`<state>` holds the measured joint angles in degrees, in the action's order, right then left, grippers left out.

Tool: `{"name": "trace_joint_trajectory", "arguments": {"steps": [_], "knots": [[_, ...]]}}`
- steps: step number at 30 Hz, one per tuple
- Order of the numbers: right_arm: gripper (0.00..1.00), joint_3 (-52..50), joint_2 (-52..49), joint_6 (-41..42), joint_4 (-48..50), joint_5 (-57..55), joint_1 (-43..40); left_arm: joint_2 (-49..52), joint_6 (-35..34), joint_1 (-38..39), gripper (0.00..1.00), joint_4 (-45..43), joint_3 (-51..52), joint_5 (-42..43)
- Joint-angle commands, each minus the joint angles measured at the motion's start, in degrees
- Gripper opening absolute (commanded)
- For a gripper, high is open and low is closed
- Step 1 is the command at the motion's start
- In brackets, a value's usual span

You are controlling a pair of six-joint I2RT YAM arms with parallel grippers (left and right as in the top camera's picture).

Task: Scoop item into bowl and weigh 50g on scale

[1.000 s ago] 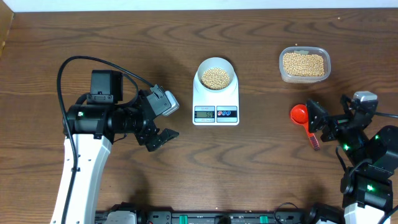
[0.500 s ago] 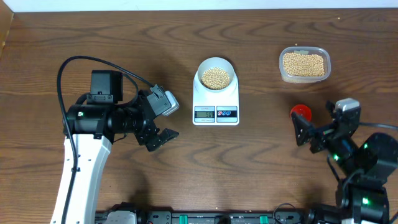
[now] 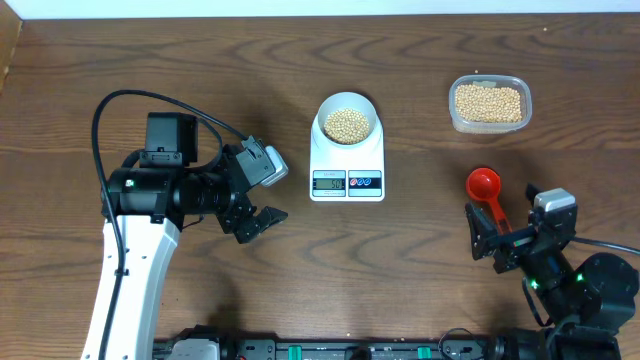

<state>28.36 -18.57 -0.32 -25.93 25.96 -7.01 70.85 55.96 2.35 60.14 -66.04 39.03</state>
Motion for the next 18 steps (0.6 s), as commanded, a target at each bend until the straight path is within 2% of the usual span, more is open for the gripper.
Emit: {"name": "trace_joint_trajectory", "arguments": {"steps": [1,18], "knots": [[0.99,-1.95,2.97,-0.61,-0.26,-1.11,0.35,0.2,0.79,-0.2,0.95,0.2,-0.9,0.15],[0.99,-11.41,16.9,-0.61,0.07,-1.22,0.35,0.2,0.79,-0.2,0.96,0.2,-0.9,0.17]]}}
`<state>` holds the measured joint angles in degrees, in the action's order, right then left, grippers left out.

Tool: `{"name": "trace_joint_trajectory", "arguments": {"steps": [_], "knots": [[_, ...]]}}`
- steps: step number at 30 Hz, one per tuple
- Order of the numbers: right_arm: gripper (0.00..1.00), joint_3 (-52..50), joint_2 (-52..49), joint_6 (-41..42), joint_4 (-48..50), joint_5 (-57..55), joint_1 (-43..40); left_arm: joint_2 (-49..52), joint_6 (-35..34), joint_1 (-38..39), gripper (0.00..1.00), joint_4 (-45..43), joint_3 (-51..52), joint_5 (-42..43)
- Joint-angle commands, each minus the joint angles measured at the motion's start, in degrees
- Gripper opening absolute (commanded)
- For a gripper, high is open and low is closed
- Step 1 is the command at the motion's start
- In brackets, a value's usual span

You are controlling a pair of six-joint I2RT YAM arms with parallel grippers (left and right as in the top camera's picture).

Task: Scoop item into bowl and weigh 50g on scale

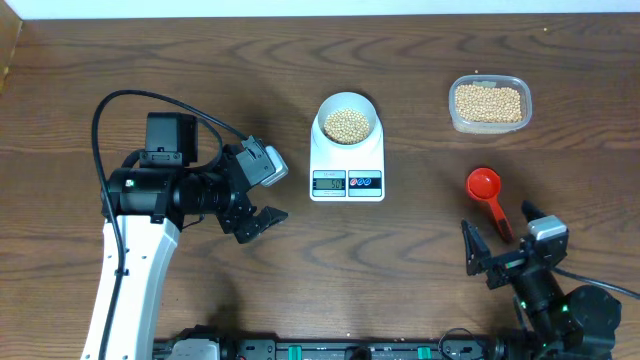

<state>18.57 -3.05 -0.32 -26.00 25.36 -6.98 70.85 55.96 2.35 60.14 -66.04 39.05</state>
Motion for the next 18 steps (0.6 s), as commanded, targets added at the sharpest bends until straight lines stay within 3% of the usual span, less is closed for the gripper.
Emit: {"name": "trace_joint_trajectory", "arguments": {"steps": [1,18], "knots": [[0.99,-1.88,1.53,-0.61,0.15,-0.63,0.33,0.2,0.79,-0.2,0.95,0.2,-0.9,0.13],[0.99,-2.25,2.73,-0.63,-0.24,-1.09,0.33,0.2,0.79,-0.2,0.95,0.2,-0.9,0.13]]}}
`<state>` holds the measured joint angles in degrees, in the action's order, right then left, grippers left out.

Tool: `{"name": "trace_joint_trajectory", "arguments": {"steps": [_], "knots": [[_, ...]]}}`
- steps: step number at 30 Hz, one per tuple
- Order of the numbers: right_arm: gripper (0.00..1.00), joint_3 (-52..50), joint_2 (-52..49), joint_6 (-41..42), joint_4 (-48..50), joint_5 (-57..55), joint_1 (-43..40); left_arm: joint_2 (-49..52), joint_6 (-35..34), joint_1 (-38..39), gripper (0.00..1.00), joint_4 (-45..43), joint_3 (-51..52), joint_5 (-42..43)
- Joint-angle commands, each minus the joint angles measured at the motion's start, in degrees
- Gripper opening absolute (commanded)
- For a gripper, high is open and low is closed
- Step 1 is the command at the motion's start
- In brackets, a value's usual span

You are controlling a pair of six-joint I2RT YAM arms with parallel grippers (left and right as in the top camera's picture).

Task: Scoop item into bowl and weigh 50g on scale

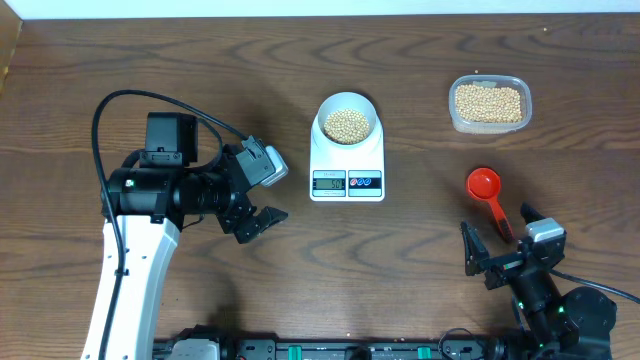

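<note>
A white bowl (348, 122) holding a heap of pale beans stands on the white scale (347, 160), whose display is lit. The red scoop (484, 184) lies on the table right of the scale, its handle pointing toward the near right. My right gripper (497, 243) is open just behind the handle's near end, holding nothing. Left of the scale, my left gripper (258, 225) hangs open and empty.
A clear plastic tub (489, 104) full of the same beans sits at the far right, beyond the scoop. The left arm's white link and black cable take up the near left of the table.
The right arm has drawn back toward the near edge by a hair. The scoop, bowl, scale and left arm are where they were.
At first my right gripper was around the red scoop's handle, the scoop resting on the table. Then it stood open further back, with the scoop left lying free. It has stayed there since. The left arm never moved, and the bowl stayed on the scale.
</note>
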<state>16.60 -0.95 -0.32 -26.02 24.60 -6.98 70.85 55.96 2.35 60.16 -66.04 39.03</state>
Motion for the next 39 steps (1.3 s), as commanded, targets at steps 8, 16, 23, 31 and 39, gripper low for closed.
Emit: {"name": "trace_joint_trajectory", "arguments": {"steps": [8,16,23,31,39], "knots": [[0.99,-0.35,0.63,-0.63,-0.13,-1.6,0.35,0.2,0.79,-0.2,0.96,0.17,-0.9,0.17],[0.99,-1.22,0.63,-0.63,3.06,-2.21,0.57,0.2,0.79,-0.2,0.95,0.17,-0.9,0.17],[0.99,-6.38,0.66,-0.63,12.17,-6.16,3.93,0.2,0.79,-0.2,0.95,0.17,-0.9,0.17],[0.99,-10.45,0.66,-0.61,16.41,-7.8,5.16,0.2,0.79,-0.2,0.95,0.17,-0.9,0.17],[0.99,-10.45,0.66,-0.63,16.35,-7.8,5.16,0.2,0.79,-0.2,0.95,0.17,-0.9,0.17]]}}
